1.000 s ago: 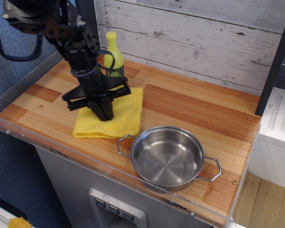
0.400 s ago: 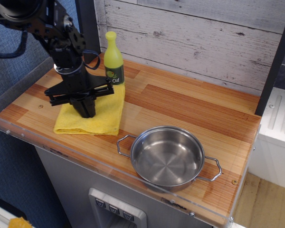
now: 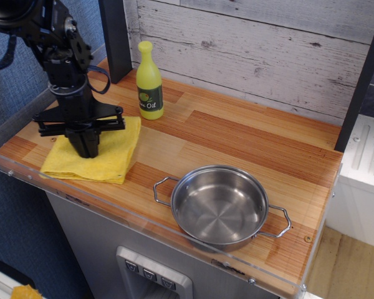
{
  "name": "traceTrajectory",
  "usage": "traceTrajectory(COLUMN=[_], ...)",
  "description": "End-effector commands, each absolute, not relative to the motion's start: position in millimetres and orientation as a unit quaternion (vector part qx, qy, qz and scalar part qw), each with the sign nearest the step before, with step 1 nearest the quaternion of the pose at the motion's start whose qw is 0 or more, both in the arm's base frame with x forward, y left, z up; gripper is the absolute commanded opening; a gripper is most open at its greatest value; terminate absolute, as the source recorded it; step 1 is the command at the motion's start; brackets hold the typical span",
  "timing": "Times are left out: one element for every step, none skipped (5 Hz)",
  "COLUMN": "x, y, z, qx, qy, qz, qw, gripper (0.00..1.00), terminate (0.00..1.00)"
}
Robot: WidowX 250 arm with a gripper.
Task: PICK UP THE TOWEL AND PUT ON THE ANOTHER SIDE OF THE TABLE
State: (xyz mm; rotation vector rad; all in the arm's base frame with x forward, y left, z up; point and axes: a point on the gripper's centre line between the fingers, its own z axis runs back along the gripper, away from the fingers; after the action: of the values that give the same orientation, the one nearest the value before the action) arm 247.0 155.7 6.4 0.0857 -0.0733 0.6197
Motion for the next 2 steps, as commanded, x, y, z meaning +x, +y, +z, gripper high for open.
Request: traceTrajectory(x=[232,233], y=[172,172], z=[16,30], qx=[0.031,0.027], qy=[-0.029,-0.06], qz=[0.298,0.29], qw=[0.954,0.955], gripper=[1.0,1.0], terminate=[0.0,0.0])
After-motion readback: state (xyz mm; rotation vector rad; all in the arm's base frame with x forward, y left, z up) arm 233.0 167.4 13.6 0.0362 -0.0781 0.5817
